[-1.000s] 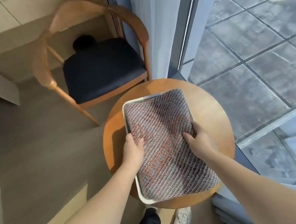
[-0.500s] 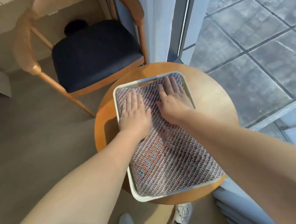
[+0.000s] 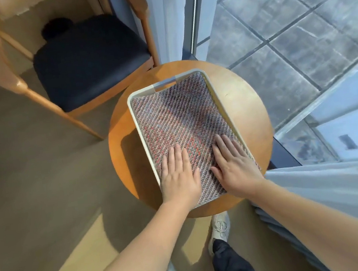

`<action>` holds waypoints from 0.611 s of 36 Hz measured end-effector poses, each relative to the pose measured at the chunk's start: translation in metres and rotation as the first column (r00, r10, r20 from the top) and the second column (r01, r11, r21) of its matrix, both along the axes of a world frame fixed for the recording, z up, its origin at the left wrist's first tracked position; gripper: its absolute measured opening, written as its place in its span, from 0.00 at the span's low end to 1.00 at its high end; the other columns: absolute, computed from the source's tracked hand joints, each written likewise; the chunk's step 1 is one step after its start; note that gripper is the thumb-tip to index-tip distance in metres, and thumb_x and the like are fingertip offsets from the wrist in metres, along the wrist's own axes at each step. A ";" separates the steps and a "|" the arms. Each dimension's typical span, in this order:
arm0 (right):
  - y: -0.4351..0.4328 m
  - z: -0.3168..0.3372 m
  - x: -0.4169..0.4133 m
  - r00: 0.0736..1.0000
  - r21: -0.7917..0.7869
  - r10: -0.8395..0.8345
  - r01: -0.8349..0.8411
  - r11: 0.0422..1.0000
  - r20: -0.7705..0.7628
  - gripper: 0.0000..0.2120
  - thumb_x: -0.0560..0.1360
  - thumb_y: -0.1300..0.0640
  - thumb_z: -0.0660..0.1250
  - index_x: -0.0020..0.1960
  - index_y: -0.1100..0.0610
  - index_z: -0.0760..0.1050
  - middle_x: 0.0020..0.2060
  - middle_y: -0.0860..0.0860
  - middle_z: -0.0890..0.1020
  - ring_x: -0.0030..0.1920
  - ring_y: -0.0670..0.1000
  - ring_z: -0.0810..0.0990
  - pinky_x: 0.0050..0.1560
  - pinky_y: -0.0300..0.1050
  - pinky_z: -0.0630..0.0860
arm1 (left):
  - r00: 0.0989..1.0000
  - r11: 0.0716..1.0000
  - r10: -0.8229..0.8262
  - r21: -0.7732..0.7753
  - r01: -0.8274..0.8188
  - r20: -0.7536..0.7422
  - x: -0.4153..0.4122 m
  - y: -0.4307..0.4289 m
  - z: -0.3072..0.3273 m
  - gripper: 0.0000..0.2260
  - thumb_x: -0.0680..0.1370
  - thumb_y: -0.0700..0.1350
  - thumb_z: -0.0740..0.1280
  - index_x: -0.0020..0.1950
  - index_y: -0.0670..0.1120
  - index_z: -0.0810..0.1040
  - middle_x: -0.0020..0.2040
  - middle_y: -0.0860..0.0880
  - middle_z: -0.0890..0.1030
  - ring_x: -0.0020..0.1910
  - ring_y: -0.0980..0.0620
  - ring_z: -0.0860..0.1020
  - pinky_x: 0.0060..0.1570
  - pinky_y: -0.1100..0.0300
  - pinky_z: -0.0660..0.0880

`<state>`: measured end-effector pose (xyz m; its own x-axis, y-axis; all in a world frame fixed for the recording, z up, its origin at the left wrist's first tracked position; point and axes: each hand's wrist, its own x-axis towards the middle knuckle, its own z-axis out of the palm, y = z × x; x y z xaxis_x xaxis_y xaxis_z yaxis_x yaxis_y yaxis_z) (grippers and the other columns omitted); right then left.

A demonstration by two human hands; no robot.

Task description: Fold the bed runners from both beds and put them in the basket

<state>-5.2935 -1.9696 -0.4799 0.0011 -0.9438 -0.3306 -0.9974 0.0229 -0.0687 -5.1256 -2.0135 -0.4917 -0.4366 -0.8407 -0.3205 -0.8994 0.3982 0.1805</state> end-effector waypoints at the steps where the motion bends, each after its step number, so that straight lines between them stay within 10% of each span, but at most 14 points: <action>1: 0.003 -0.001 -0.002 1.000 0.001 0.017 -0.017 1.000 0.002 0.34 0.80 0.40 0.41 0.76 0.62 0.56 0.76 0.58 0.52 0.77 0.57 0.47 0.74 0.51 0.42 | 1.000 1.000 -0.010 -0.004 0.010 0.013 0.001 0.003 -0.001 0.33 0.77 0.58 0.37 0.78 0.42 0.42 0.78 0.43 0.40 0.76 0.46 0.37 0.73 0.49 0.35; 13: -0.024 -0.015 -0.016 0.996 0.056 0.086 -0.085 0.995 -0.011 0.36 0.78 0.37 0.39 0.78 0.58 0.40 0.76 0.53 0.38 0.74 0.52 0.33 0.73 0.48 0.32 | 0.995 0.999 -0.044 0.008 0.043 0.093 -0.004 -0.004 -0.002 0.31 0.81 0.58 0.44 0.77 0.41 0.39 0.78 0.42 0.38 0.76 0.45 0.36 0.74 0.48 0.36; 18: -0.024 0.026 -0.016 0.998 0.026 -0.002 0.000 1.000 0.060 0.25 0.81 0.46 0.52 0.74 0.56 0.60 0.74 0.55 0.63 0.76 0.56 0.55 0.76 0.53 0.45 | 1.000 0.994 -0.012 0.107 0.014 -0.018 0.010 -0.017 0.041 0.31 0.82 0.58 0.47 0.77 0.42 0.40 0.78 0.43 0.41 0.77 0.48 0.39 0.75 0.51 0.39; 22: -0.029 0.093 -0.012 0.988 -0.066 -0.125 0.131 0.989 0.087 0.12 0.79 0.53 0.55 0.53 0.54 0.77 0.51 0.51 0.81 0.57 0.54 0.77 0.68 0.50 0.63 | 0.996 0.982 0.003 0.191 0.013 -0.085 0.034 -0.042 0.103 0.30 0.82 0.58 0.48 0.78 0.45 0.42 0.79 0.46 0.45 0.77 0.49 0.45 0.75 0.52 0.43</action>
<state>-5.3058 -1.9983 -0.3869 -0.0969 -0.9590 -0.2663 -0.9775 0.1421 -0.1561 -5.0921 -2.0554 -0.3883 -0.4730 -0.7652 -0.4367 -0.8756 0.3535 0.3291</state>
